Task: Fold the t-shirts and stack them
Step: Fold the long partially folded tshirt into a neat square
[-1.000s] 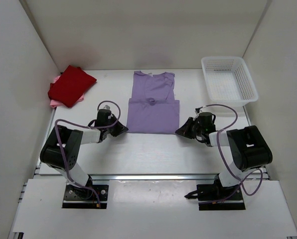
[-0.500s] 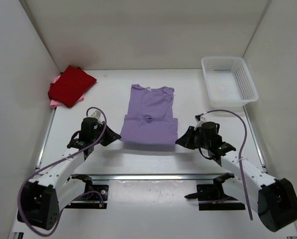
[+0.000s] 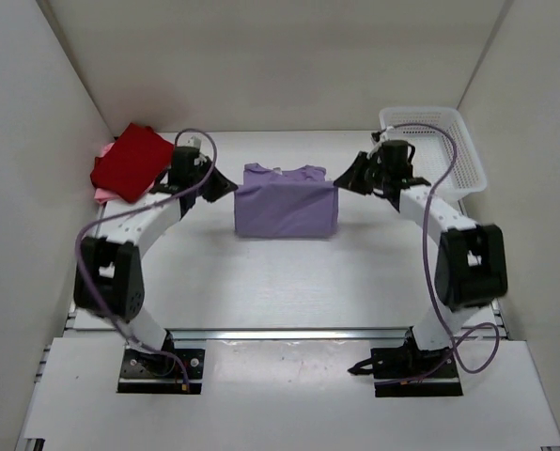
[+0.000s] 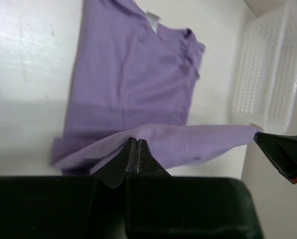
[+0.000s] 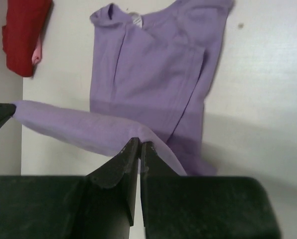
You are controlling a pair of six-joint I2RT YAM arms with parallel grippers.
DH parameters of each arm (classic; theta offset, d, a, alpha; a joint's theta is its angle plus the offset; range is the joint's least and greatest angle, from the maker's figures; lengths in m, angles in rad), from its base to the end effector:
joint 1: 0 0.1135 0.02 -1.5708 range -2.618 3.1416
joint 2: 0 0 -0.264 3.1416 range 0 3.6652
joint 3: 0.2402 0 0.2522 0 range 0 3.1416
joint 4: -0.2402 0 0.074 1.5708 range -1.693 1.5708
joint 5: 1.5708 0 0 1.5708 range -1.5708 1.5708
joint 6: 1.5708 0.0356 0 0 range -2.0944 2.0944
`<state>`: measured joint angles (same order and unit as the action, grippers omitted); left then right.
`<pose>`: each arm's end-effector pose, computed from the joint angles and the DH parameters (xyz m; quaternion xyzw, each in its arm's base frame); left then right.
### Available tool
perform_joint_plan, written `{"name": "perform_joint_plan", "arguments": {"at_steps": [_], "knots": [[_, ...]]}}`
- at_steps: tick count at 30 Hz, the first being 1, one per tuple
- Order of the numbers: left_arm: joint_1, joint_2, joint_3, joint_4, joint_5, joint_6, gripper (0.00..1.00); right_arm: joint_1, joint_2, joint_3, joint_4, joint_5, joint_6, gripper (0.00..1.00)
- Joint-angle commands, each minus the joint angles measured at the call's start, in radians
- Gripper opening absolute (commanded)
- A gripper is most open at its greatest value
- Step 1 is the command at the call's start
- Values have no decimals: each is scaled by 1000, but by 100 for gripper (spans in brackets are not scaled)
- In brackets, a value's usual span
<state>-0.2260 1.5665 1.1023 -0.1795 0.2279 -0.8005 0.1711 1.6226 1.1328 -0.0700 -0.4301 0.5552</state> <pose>0.3409 -0.0866 0.2563 -0.2030 0.8667 -0.3067 0.3370 0.3603 0.0773 0.2584 0.0617 0.8588 0.3426 0.3759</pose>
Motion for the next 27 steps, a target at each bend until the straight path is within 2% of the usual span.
{"name": "perform_joint_plan", "arguments": {"at_steps": [1, 4, 9, 11, 12, 15, 16, 17, 19, 20, 25, 27], "knots": [[23, 162, 167, 2, -58, 17, 0, -48, 144, 199, 39, -64, -20, 0], [40, 324, 313, -3, -59, 15, 0, -67, 366, 416, -23, -100, -23, 0], [63, 541, 571, -43, -76, 7, 0, -79, 610, 738, -115, -122, -35, 0], [73, 625, 658, -46, -65, 0, 7, -91, 727, 891, -155, -137, -29, 1], [79, 657, 678, -49, -55, -9, 14, -94, 750, 930, -181, -144, -26, 6], [115, 681, 712, -20, -3, -38, 50, -104, 829, 1077, -244, -157, -34, 41], [125, 679, 711, -6, -1, -48, 59, -102, 836, 1120, -282, -170, -41, 48], [129, 650, 662, 8, 1, -54, 63, -105, 833, 1154, -303, -173, -60, 49], [145, 584, 585, 81, -15, -45, 85, -87, 792, 1164, -372, -138, -125, 55], [146, 573, 546, 98, 5, -36, 89, -81, 755, 1138, -384, -127, -141, 56], [87, 515, 418, 92, 59, 58, 97, -19, 513, 873, -328, -88, -204, 55], [68, 504, 329, 121, 71, 76, 96, 5, 342, 646, -236, -70, -195, 55]]}}
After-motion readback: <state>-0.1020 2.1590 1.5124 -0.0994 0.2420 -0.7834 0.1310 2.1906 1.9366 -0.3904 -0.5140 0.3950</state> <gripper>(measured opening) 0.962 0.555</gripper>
